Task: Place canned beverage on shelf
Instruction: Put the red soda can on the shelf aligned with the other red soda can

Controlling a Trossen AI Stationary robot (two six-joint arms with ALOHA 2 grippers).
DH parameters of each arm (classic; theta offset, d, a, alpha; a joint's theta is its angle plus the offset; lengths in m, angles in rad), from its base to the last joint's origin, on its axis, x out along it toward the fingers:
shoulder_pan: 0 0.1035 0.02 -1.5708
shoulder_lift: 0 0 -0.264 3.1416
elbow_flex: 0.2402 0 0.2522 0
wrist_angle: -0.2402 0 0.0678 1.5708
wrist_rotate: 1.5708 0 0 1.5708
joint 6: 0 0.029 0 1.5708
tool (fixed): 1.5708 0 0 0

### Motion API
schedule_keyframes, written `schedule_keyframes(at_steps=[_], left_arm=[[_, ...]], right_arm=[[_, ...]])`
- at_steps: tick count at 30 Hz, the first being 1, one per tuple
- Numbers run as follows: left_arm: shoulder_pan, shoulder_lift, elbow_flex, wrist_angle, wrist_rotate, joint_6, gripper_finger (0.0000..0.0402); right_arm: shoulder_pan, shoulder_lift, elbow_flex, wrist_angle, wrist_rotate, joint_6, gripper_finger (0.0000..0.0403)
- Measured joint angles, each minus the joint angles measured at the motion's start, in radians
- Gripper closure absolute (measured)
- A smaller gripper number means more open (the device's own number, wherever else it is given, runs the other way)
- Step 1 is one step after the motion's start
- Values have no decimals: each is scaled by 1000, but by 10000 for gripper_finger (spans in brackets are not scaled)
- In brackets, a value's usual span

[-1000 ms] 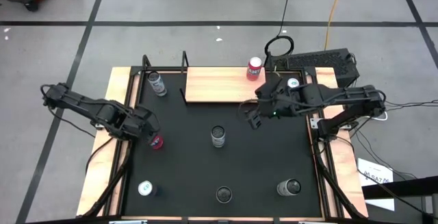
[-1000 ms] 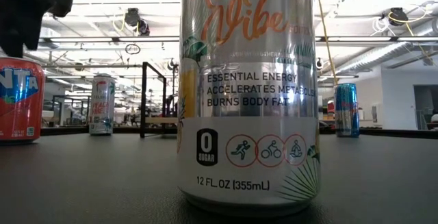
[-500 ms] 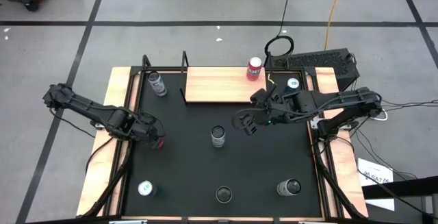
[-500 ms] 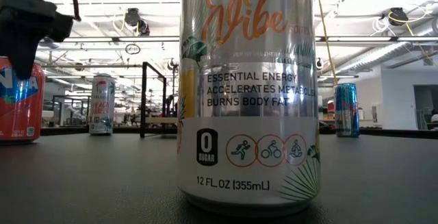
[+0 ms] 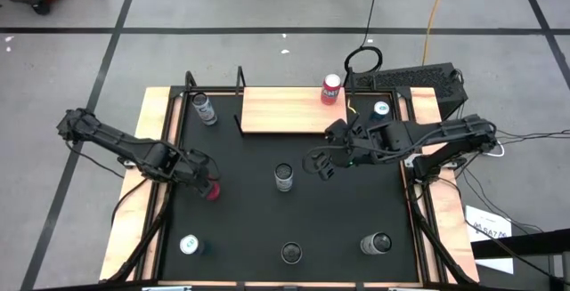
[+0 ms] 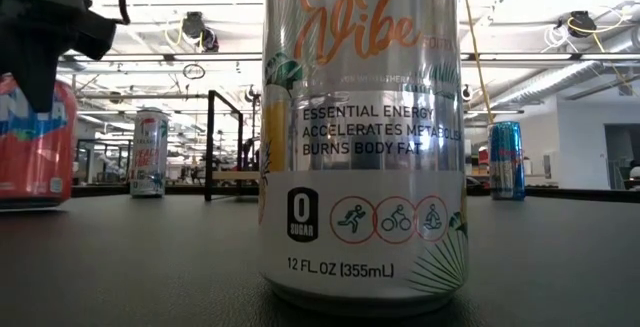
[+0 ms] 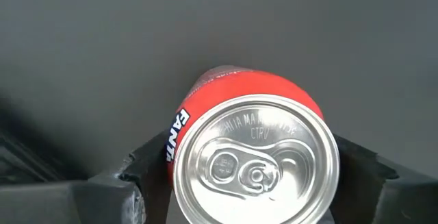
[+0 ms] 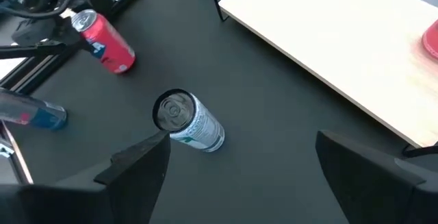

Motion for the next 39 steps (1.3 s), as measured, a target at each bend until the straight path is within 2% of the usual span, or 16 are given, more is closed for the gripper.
schedule_keyframes(at_steps=[7,10,18,24,28,34,39], left_arm=[[1,71,2,209,29,74,125],[1,144,48,235,38,144,124],[0,330,246,207,61,425,122],[3,466,356,211,9,646,121],[21,542,408,182,5,721,121],[103,566,505,27,-22,856,121],[207,550,598,-38,-44,967,121]], right_arm=[[3,0,0,8,1,0,51],[10,0,0,15,0,0,51],[34,0,0,-76,-28,8,51],[65,0,0,-174,-27,64,51],[93,0,0,-172,-25,106,51],[152,0,0,-173,27,195,51],[182,0,0,-200,36,235,51]])
